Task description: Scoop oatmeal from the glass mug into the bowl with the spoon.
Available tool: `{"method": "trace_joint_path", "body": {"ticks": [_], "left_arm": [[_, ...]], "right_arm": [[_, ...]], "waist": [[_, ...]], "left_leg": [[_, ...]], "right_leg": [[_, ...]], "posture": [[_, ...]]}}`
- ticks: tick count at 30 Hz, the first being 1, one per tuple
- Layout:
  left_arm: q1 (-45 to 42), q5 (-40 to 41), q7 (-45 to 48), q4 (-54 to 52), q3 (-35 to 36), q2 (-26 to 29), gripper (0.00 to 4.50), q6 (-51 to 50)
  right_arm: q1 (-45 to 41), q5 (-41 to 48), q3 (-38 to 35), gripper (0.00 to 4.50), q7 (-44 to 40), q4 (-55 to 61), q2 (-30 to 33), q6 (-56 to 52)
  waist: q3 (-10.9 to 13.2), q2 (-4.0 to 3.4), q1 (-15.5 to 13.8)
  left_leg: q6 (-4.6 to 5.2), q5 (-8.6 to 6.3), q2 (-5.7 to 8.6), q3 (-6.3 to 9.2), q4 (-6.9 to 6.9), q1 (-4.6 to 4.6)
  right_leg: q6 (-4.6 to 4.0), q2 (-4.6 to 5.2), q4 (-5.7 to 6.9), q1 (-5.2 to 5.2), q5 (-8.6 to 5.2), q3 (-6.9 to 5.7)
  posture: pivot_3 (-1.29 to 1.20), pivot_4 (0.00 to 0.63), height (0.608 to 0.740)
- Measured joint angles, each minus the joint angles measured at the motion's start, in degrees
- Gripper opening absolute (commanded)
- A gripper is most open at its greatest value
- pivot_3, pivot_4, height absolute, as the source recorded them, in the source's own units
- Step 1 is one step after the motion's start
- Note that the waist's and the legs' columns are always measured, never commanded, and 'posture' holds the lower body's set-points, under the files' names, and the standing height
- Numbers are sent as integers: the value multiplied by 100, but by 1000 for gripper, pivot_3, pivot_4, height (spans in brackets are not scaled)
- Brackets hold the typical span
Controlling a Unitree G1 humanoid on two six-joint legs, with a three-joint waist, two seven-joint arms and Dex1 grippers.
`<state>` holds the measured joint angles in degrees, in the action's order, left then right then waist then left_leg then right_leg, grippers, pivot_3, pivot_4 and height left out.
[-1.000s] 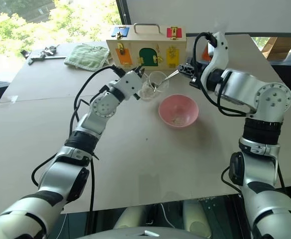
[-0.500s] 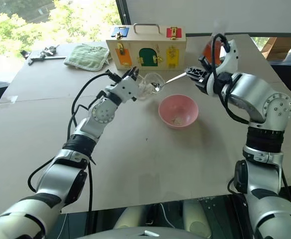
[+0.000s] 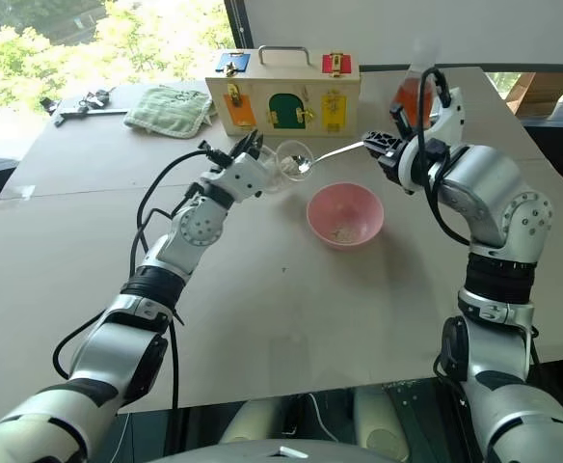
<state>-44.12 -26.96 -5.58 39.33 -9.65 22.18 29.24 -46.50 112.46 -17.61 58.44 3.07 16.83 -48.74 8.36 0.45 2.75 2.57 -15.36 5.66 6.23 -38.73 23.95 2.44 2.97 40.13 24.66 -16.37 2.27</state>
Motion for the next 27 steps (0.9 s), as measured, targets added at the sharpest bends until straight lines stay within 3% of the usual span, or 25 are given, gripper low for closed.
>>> {"method": "trace_joint_path", "body": {"ticks": [13,27], "left_arm": [[50,12,-214,187,12,2,41,-58],[-29,148,-231,427,25,82,41,-127]], "right_arm": [[85,26,-273,0,324,301,-257,145],[484,-21,-628,0,126,791,-341,132]], "waist": [[0,0,33],[-1,0,75]], "left_leg": [[0,0,1,-1,-20,0],[1,-1,1,-15,-45,-10]], "right_leg": [[0,0,20,0,0,0],[0,-1,64,0,0,12]], "posture": [[0,150,740],[0,150,740]]}}
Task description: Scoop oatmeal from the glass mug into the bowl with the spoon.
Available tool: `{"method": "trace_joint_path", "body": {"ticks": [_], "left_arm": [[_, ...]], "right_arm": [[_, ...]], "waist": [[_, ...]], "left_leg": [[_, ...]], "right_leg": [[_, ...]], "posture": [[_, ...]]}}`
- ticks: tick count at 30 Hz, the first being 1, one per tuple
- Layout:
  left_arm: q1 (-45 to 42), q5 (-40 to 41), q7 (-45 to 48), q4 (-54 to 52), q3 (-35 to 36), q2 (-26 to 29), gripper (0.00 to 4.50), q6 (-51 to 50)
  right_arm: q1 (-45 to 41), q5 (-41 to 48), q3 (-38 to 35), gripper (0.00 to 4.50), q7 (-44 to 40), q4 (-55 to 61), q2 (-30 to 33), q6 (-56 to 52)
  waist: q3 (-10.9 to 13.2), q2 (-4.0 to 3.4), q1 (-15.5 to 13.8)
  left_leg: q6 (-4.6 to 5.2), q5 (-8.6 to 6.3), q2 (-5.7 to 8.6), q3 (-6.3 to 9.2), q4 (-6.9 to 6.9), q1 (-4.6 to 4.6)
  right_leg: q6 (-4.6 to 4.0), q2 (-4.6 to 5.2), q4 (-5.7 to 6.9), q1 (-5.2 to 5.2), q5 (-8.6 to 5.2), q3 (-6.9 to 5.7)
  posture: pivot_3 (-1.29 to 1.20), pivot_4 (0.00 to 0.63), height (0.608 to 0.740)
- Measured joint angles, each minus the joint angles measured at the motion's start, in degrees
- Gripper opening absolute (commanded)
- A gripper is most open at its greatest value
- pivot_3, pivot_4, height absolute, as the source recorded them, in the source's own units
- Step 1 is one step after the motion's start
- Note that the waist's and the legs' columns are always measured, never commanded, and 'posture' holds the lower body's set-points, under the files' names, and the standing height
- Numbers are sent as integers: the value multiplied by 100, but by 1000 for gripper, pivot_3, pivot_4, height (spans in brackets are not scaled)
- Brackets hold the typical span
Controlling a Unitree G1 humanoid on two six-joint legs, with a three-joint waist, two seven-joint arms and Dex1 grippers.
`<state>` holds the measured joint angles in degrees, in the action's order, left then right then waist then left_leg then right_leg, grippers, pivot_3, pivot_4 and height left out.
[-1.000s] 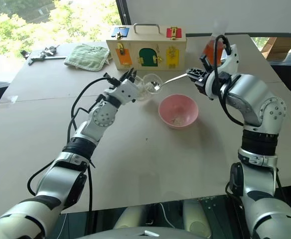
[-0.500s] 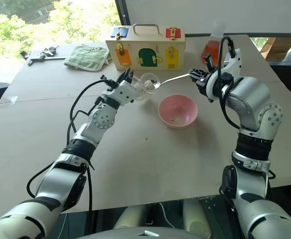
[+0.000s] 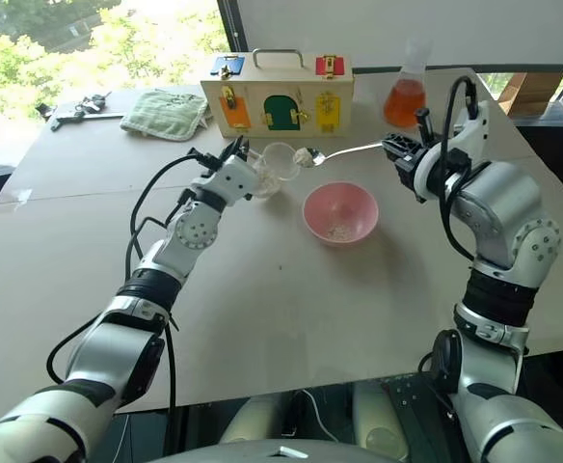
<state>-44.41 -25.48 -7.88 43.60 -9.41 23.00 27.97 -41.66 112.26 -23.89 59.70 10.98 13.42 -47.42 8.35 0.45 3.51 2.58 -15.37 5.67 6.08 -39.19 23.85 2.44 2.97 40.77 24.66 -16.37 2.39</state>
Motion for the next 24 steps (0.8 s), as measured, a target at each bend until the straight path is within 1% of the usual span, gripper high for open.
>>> {"method": "trace_joint_path", "body": {"ticks": [5,11,18,20,21,22,24], "left_arm": [[-5,62,0,38,0,21,41,0],[-24,101,1,86,0,44,41,1],[-45,104,4,126,-1,76,41,3],[-48,108,5,133,-1,81,41,6],[-52,113,6,142,-1,88,41,9],[-52,115,6,145,0,96,41,9],[-58,118,9,163,-1,104,41,10]], "right_arm": [[302,-7,-188,0,-172,303,-19,-27],[1086,-11,-266,0,-405,788,-7,-59],[1765,-12,-346,0,-663,951,274,-48],[1827,-14,-291,0,-789,950,540,-116],[1886,-14,-134,0,-994,951,996,-258],[1889,-14,-113,0,-1024,951,1066,-284],[1947,-14,124,0,-1295,971,1511,-426]], "waist": [[0,0,-2],[-1,1,-5],[-1,1,-7],[-1,1,-11],[-1,1,-17],[-2,2,-16],[-4,5,-15]], "left_leg": [[0,0,0,-1,0,0],[0,0,0,-4,0,0],[0,0,0,-5,0,-2],[1,0,0,-6,0,-2],[2,-1,1,-9,0,-2],[2,-1,0,-9,0,-2],[1,-1,-1,-9,0,-3]], "right_leg": [[0,0,0,0,0,0],[0,0,0,0,0,4],[0,-1,1,-1,0,4],[1,0,1,-1,0,5],[1,0,0,-1,0,6],[1,0,-1,-1,0,5],[1,-2,0,-1,0,6]], "posture": [[0,150,740],[0,150,740],[0,150,740],[0,150,740],[0,150,740],[0,150,740],[0,150,740]]}}
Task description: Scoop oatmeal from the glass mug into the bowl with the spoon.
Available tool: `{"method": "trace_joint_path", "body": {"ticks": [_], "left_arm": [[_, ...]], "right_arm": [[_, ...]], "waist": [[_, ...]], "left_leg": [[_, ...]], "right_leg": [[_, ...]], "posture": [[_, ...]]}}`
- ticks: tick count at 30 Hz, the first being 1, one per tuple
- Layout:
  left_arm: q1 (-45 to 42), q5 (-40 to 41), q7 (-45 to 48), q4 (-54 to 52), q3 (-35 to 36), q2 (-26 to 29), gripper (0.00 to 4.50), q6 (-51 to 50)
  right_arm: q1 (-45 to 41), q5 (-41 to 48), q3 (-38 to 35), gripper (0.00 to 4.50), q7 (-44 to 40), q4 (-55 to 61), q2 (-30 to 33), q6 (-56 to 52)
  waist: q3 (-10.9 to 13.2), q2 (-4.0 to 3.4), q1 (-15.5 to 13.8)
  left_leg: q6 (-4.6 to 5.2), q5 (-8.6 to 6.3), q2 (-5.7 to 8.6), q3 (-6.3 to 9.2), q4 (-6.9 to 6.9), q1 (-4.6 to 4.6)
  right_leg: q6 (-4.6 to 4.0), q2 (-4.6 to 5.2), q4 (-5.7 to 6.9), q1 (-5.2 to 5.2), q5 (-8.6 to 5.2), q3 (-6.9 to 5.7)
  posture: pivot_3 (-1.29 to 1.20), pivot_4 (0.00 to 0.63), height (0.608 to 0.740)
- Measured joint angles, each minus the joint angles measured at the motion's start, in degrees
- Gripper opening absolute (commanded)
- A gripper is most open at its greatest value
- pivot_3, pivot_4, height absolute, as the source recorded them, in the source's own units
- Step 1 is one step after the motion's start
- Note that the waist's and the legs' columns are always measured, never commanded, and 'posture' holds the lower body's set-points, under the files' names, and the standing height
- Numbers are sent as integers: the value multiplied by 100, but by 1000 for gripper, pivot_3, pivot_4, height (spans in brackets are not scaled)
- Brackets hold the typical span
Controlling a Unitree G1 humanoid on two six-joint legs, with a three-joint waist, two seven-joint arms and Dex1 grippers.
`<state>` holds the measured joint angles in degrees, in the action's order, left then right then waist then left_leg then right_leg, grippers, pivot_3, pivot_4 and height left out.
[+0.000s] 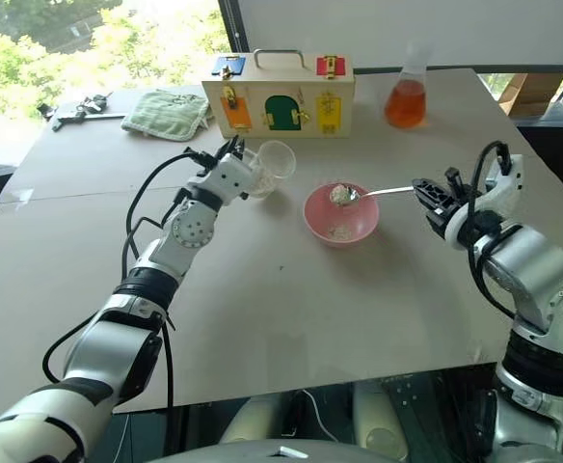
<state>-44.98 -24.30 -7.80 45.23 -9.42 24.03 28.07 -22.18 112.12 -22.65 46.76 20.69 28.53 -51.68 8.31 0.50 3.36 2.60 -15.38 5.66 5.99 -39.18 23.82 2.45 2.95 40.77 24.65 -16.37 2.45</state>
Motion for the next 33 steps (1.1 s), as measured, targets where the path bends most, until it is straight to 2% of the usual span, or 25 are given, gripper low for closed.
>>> {"method": "trace_joint_path", "body": {"ticks": [4,7,11,19,23,28,29,31,33], "left_arm": [[-10,7,2,18,-2,2,41,2],[-10,13,2,23,-1,4,41,2],[-11,19,3,23,-2,4,41,3],[-12,32,3,25,-1,6,41,3],[-12,34,3,27,-1,6,41,4],[-13,34,3,28,-1,6,41,4],[-14,34,3,30,-1,6,41,4],[-14,34,4,33,-3,1,41,5],[-15,36,4,33,-1,4,41,9]], "right_arm": [[67,-150,484,0,-464,54,759,-203],[-95,-749,692,0,-1090,106,1214,-294],[-394,-2316,1155,0,-2461,530,1816,-294],[-446,-4822,1838,0,-5029,1424,2441,339],[-326,-5620,1991,0,-5776,1486,2528,611],[-109,-6362,1985,0,-6234,1435,2494,805],[-62,-6333,1918,0,-6160,1382,2340,759],[83,-5743,1322,0,-5600,940,1509,467],[125,-5202,936,0,-5160,621,1209,305]], "waist": [[-3,6,-9],[-5,11,-25],[-5,11,-78],[-3,17,-156],[-3,18,-163],[-3,22,-173],[-5,27,-173],[-7,35,-188],[-6,36,-211]], "left_leg": [[1,-1,-2,-4,0,1],[3,-2,-1,-6,-2,1],[3,-2,-3,-6,-2,1],[2,-2,0,-2,-5,2],[2,-2,0,-2,-5,2],[1,-2,0,-1,-4,2],[1,-2,-1,0,-5,1],[1,-2,0,0,-6,1],[1,-2,2,-2,-6,1]], "right_leg": [[0,1,-1,-2,0,2],[1,1,-3,-2,0,2],[1,-2,-3,0,0,1],[1,2,-8,-1,0,-2],[1,2,-8,-1,0,-2],[1,2,-8,0,0,-2],[1,1,-8,-1,0,-3],[1,2,-6,-2,0,-1],[1,4,-5,-1,0,1]], "posture": [[0,150,740],[0,150,740],[0,150,740],[0,150,740],[0,150,740],[0,150,740],[0,150,740],[0,150,740],[0,150,740]]}}
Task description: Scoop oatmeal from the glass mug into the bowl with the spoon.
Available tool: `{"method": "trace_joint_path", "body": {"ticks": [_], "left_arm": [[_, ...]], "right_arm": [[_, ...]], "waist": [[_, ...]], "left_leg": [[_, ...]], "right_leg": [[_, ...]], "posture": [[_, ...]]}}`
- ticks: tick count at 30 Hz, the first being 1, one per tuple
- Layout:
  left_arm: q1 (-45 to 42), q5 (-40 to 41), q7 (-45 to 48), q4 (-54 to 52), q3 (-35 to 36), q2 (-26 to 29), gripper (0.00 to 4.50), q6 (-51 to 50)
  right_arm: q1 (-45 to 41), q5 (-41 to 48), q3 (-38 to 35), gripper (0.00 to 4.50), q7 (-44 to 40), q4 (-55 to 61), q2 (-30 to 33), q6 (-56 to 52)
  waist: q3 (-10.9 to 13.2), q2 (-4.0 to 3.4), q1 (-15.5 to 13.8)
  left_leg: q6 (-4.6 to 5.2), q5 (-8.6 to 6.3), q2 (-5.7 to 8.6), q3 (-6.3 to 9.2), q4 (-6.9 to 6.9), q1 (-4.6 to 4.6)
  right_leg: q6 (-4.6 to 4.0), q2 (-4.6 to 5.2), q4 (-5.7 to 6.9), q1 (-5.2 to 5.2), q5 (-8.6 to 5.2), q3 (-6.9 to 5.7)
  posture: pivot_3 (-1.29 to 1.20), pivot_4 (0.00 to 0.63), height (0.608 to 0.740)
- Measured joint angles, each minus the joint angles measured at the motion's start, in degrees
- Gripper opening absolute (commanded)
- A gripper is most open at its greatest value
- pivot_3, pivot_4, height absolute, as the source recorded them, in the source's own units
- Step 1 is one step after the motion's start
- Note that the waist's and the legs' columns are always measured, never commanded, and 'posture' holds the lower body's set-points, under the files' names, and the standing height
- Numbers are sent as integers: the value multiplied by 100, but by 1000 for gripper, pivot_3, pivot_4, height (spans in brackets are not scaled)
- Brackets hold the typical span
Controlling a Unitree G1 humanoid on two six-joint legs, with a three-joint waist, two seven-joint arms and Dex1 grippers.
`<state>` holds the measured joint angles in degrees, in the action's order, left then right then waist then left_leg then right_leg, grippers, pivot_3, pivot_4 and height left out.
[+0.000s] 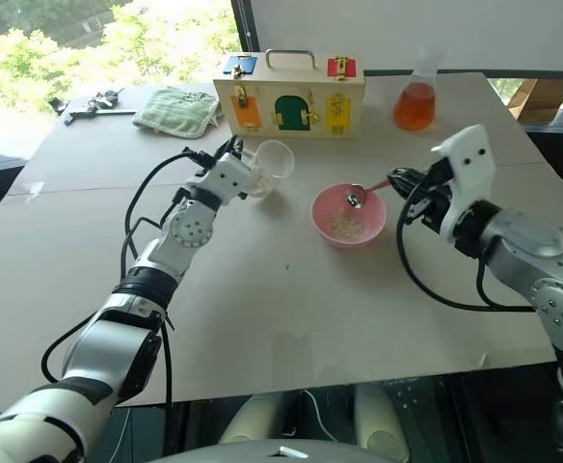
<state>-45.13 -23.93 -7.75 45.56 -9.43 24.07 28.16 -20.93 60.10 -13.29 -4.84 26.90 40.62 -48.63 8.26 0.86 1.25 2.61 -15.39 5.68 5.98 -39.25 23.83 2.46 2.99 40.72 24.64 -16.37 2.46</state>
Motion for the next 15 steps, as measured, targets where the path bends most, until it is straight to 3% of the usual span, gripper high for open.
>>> {"method": "trace_joint_path", "body": {"ticks": [3,7,11,15], "left_arm": [[2,5,0,0,0,2,41,2],[9,8,4,-6,2,12,41,1],[13,45,27,-20,3,6,41,-1],[21,52,46,-57,8,2,41,-17]], "right_arm": [[-9,1671,-777,0,1043,-561,-591,-77],[-464,3177,-904,0,2081,-739,-930,84],[-1144,3796,-663,0,2658,-760,-1210,370],[-1638,3829,-92,0,2831,-1015,-1584,417]], "waist": [[0,-1,-29],[0,-2,5],[0,-1,19],[0,-2,51]], "left_leg": [[-1,0,0,0,2,0],[-1,0,-1,0,2,-3],[0,0,-1,1,2,-2],[0,0,-1,1,2,-1]], "right_leg": [[0,-1,1,1,0,0],[0,-2,4,1,0,2],[0,-1,2,1,0,-1],[0,0,2,1,0,-2]], "posture": [[0,150,740],[0,150,740],[0,150,740],[0,150,740]]}}
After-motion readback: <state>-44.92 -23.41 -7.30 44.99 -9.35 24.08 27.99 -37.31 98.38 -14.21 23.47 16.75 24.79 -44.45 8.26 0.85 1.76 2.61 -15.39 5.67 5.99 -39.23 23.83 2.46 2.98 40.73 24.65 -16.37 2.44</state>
